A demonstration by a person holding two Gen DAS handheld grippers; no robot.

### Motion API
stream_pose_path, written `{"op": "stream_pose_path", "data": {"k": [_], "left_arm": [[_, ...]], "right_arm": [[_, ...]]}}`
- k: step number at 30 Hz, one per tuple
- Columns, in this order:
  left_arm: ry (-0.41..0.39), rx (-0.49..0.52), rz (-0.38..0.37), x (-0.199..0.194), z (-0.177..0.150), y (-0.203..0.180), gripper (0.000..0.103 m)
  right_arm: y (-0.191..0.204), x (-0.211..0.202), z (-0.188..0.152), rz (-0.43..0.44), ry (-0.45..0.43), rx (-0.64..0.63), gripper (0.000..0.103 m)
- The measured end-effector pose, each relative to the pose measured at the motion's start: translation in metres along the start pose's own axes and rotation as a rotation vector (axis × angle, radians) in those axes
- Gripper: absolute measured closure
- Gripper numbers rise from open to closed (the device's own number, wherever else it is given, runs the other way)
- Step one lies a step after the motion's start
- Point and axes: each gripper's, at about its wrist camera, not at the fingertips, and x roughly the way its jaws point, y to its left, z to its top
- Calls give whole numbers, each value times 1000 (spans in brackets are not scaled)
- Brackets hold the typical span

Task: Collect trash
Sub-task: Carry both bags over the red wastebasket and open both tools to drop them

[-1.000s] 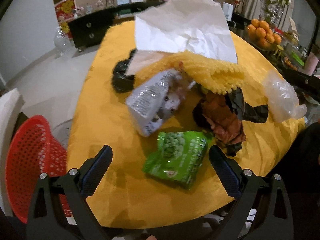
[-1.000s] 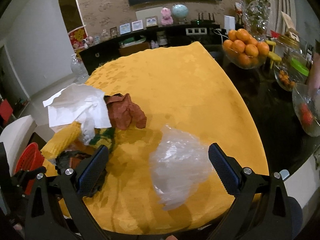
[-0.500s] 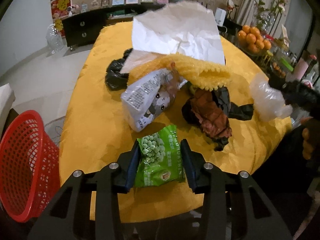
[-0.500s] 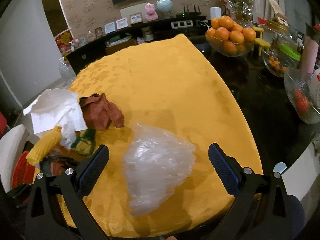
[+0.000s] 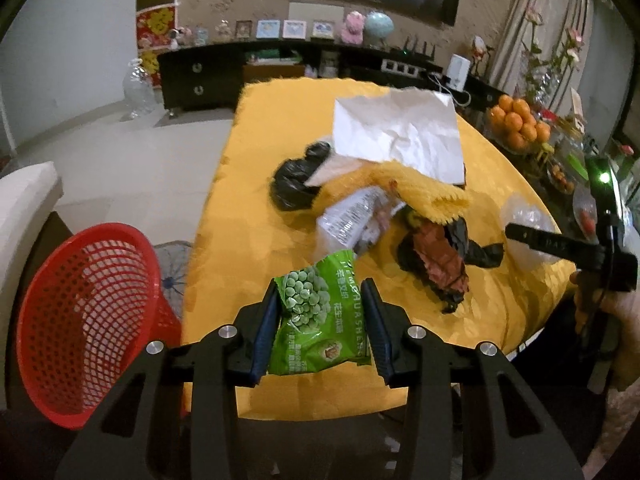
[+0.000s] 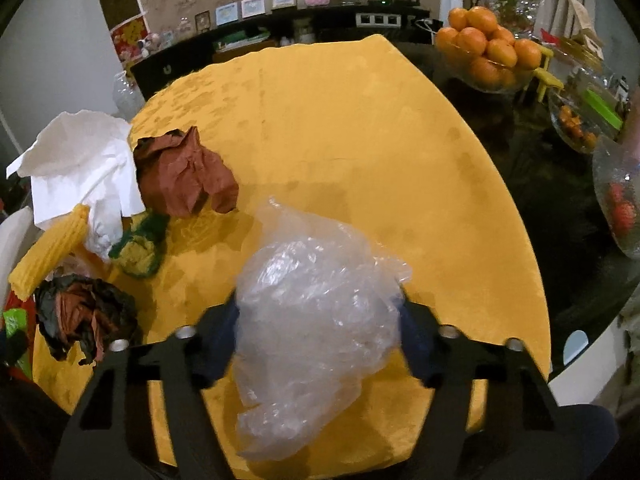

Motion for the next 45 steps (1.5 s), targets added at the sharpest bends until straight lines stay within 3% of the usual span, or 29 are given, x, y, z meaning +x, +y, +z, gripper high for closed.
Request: {"op": "stream_pose_path", "data": {"k": [3,10,18,24,36,45], "left_arm": [[-29,-16,26,-8,1,8,64],[-118,-46,128,-35,9,23,64],[-206,-95,254,-66,15,50,64],[-230,-138,330,-79,17,68,64],[-240,-263,457,-94,9,131,64],[-203,-347,521,-88,-2,175,64]], "right_arm": [[6,-2,0,-17,-14,-34,54],[11,-24,3,-9,-103,-38,56],[53,-75,15,101,-242,-117,56],[98,-101,25,200,-281,-203,56],[218,-113,30,439,-247,-411,56],[297,-61,34,543,-94,-489,55]]}}
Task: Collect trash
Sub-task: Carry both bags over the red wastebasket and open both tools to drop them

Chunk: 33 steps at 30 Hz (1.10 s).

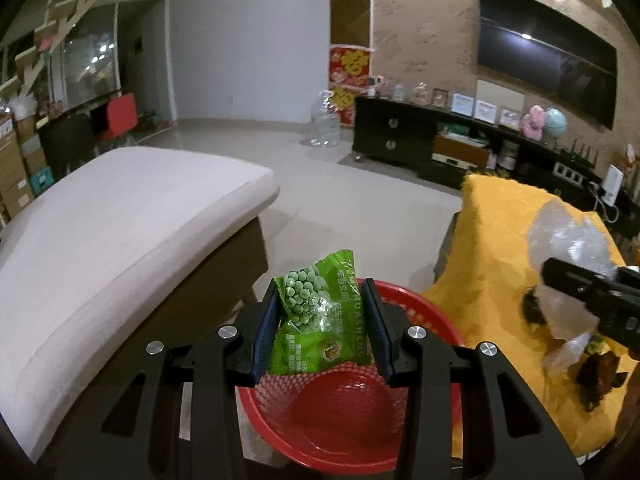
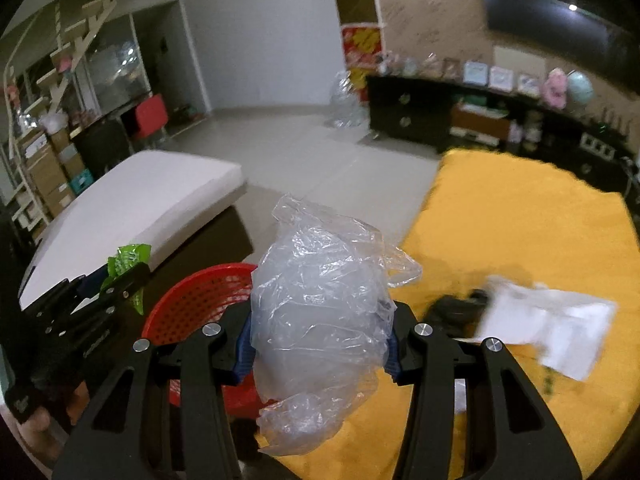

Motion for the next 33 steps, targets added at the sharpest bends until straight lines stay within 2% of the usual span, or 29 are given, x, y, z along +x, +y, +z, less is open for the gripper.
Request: {"op": "stream_pose_path", "data": {"k": [6,14,24,28,31,33], "left_arm": [[54,-22,34,21,-3,13,64],[81,-22,55,30,-6,11,64],[82,-8,49,31,-5,10,63],[77,-3,45,29,-5,11,62],[74,2,41,28,-6,10,58],[72,2,39,27,-5,8,53]], "right_arm": [[20,51,1,73,88,-5,55],[40,85,-11,135,170,-16,54],[32,91,-11,175,190,35,35],[30,85,-12,195,181,48,31],[28,80,-14,187,173,50,30],[26,76,-14,168,162,54,29]]}}
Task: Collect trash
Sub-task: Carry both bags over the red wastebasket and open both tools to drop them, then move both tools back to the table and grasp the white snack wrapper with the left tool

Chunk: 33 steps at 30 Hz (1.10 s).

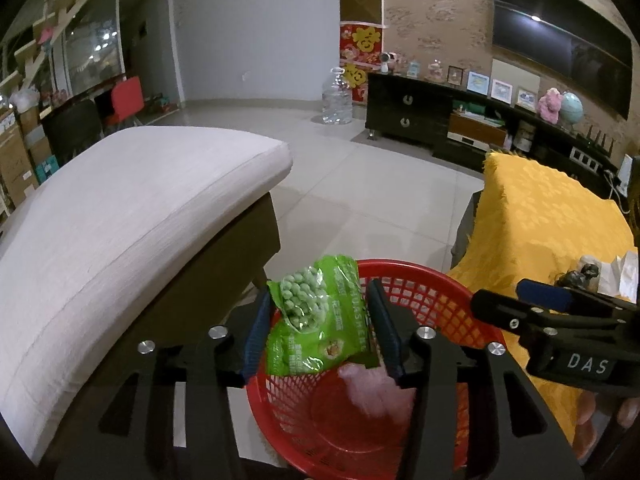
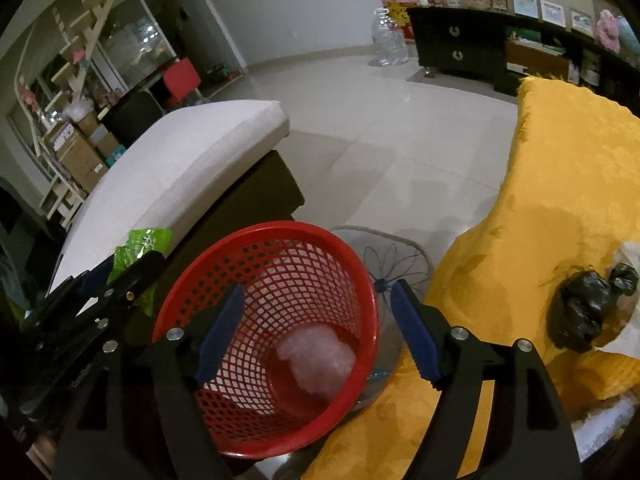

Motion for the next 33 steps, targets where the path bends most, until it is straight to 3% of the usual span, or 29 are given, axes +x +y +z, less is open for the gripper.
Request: {"op": "stream_pose_path", "data": {"k": [5,8,24,33], "left_arm": [[-34,0,-2,-7,3,-3,30],[-47,1,-4,-10,4,-5,25],[-63,17,-11,-13,3,-13,19],[-78,62,-21,-20,-1,-31,16]], "right_arm": [[-4,-13,-1,-47,-36,-5,29],[-7,-21,-3,-72,-58,-9,29],[-2,-69,-22,-181,-169,-70,25],[-30,-110,-42,-277,-231,-43,19]]}}
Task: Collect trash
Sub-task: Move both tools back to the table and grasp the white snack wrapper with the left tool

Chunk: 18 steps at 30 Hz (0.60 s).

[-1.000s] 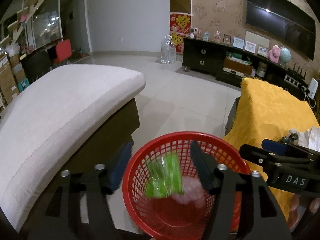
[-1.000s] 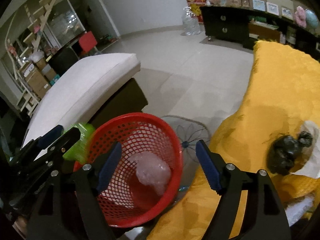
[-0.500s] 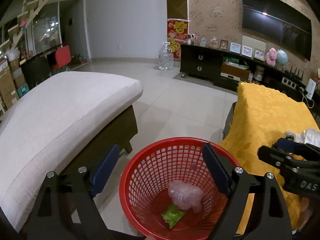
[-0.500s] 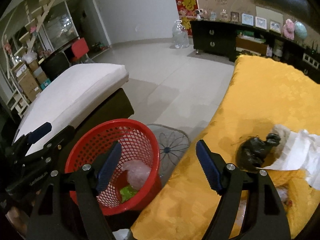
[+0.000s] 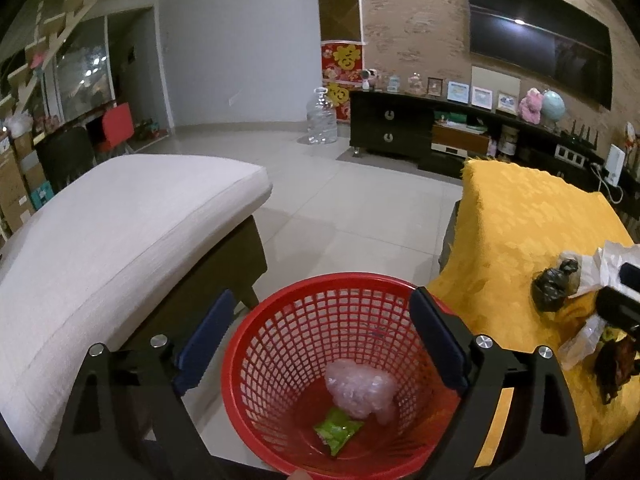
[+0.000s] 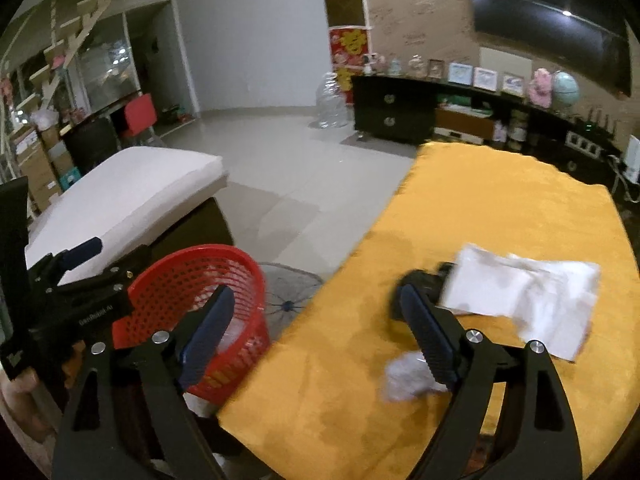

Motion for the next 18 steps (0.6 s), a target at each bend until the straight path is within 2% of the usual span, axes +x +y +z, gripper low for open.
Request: {"op": "stream_pose_path", "data": {"k": [5,8,10,15,18], "left_arm": [[-5,25,-18,-5,-5,-13,12],[-7,53,-53,-10,-9,-27,11],[-3,68,-74,-12,-11,-35,11],[24,115,-130,-14,-16,-62,11],[44,143,-182,-15,-19,-80,11]], "right_arm": [[-37,-31,-15,-106,-47,29,14],[-70,-52,-29,-186,-72,72,8],[-90,-63,-40,-229,-70,112,7],[-124,-76,-65,-306,-52,182,7],[-134,-78,-75,-315,-47,220,7]]}}
